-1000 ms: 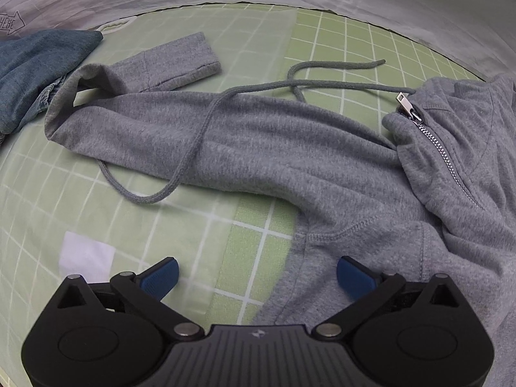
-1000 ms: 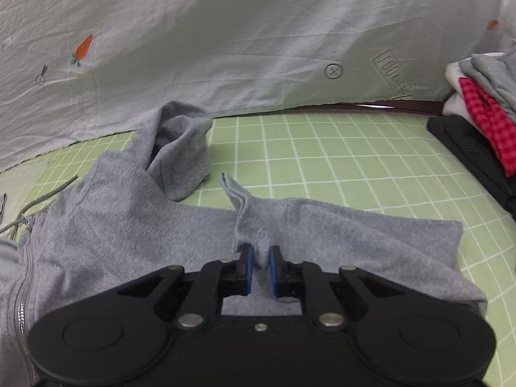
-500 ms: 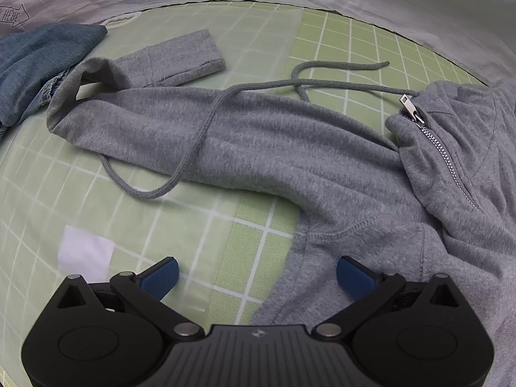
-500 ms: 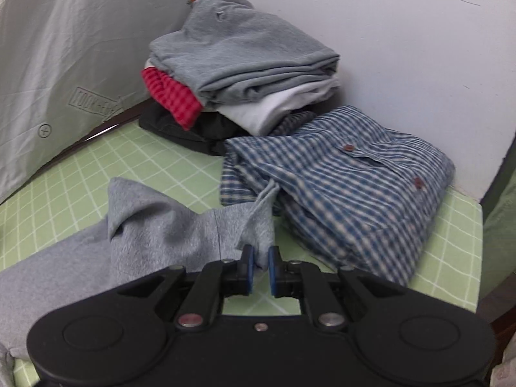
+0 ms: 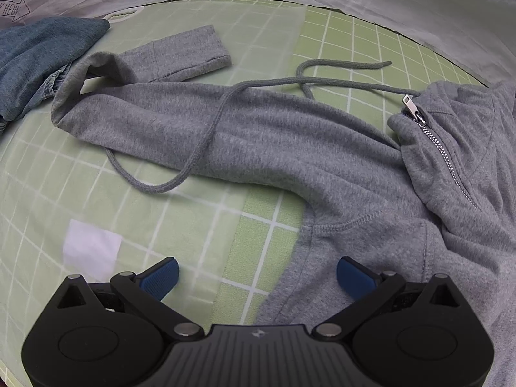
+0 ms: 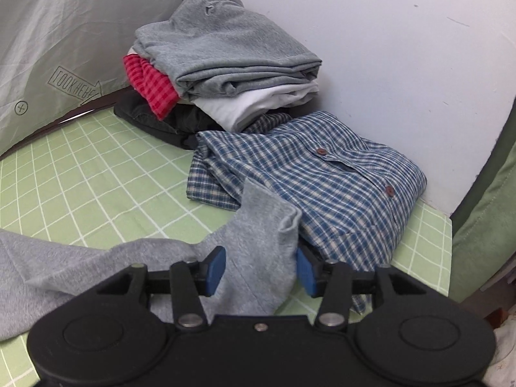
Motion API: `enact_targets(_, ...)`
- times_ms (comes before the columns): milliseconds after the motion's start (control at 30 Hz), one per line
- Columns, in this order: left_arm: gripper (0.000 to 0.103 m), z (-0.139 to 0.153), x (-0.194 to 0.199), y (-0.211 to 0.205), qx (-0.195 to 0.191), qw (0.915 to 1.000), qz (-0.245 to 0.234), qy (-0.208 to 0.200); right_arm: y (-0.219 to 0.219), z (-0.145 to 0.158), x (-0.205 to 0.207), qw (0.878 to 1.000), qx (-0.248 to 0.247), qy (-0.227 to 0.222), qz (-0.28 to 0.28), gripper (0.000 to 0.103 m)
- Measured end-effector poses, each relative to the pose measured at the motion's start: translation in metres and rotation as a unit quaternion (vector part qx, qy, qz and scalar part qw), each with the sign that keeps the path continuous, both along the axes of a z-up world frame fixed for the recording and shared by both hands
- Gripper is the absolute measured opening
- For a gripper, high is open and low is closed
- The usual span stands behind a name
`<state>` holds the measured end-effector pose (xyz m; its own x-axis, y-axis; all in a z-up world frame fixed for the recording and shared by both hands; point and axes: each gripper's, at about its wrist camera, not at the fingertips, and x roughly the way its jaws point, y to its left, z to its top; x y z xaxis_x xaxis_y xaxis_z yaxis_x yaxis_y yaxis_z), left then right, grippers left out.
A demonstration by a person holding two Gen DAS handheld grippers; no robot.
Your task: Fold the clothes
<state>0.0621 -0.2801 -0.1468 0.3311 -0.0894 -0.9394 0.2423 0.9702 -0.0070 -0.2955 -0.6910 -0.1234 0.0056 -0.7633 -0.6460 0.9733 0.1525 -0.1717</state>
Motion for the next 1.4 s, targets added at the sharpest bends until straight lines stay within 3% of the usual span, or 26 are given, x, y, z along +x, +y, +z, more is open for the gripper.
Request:
enact_targets(100, 0.103, 0.017, -0.003, 0.029, -0.011, 0.9992, 0.029, -0.025, 0.013, 0.005, 0.022, 0.999, -0.012, 0.023, 0.023, 0.084)
enact_targets(133, 0.102, 0.023, -0.002, 0.042, -0.014, 0.9984, 0.044, -0.033, 0.019, 0.008, 0.030, 0.999, -0.016, 0.022, 0.035, 0.088)
enact_targets(233, 0.102, 0.036, 0.005, 0.078, -0.011, 0.9953, 0.082, -0.052, 0.038, 0.014, 0.050, 0.997, -0.005, 0.012, 0.072, 0.088)
enact_targets(333, 0.101, 0.041, 0.019, 0.105, 0.013, 0.9938, 0.086, -0.070, 0.069, 0.019, 0.073, 0.991, 0.007, 0.008, 0.130, 0.091)
enact_targets(600, 0.088, 0.045, 0.076, 0.145, -0.012, 0.9916, 0.083, -0.098, 0.186, 0.011, 0.131, 0.954, 0.062, 0.022, 0.292, 0.094)
enact_targets(667, 0.081, 0.044, 0.094, 0.149, -0.021, 0.9918, 0.074, -0.102, 0.208, 0.006, 0.141, 0.949, 0.070, 0.034, 0.307, 0.094)
enact_targets(800, 0.080, 0.036, 0.131, 0.150, -0.029, 0.9936, 0.031, -0.104, 0.243, -0.003, 0.158, 0.947, 0.081, 0.054, 0.307, 0.094)
enact_targets(933, 0.080, 0.017, 0.163, 0.147, 0.002, 0.9944, -0.007, -0.105, 0.263, -0.016, 0.172, 0.948, 0.098, 0.077, 0.293, 0.094)
enact_targets(1000, 0.070, 0.014, 0.172, 0.155, -0.012, 0.9938, -0.004, -0.110, 0.270, -0.017, 0.177, 0.950, 0.100, 0.076, 0.285, 0.094)
enact_targets(1067, 0.033, 0.016, 0.177, 0.167, -0.034, 0.9931, 0.010, -0.112, 0.269, -0.017, 0.180, 0.952, 0.105, 0.075, 0.276, 0.096)
enact_targets(1133, 0.012, 0.019, 0.175, 0.180, -0.040, 0.9916, 0.028, -0.120, 0.265, -0.019, 0.181, 0.956, 0.110, 0.072, 0.263, 0.101)
enact_targets(1300, 0.010, 0.034, 0.144, 0.232, -0.108, 0.9783, 0.116, -0.134, 0.257, -0.023, 0.179, 0.958, 0.112, 0.047, 0.259, 0.103)
enact_targets(1400, 0.010, 0.036, 0.117, 0.257, -0.114, 0.9700, 0.164, -0.139, 0.252, -0.026, 0.179, 0.957, 0.102, 0.039, 0.269, 0.103)
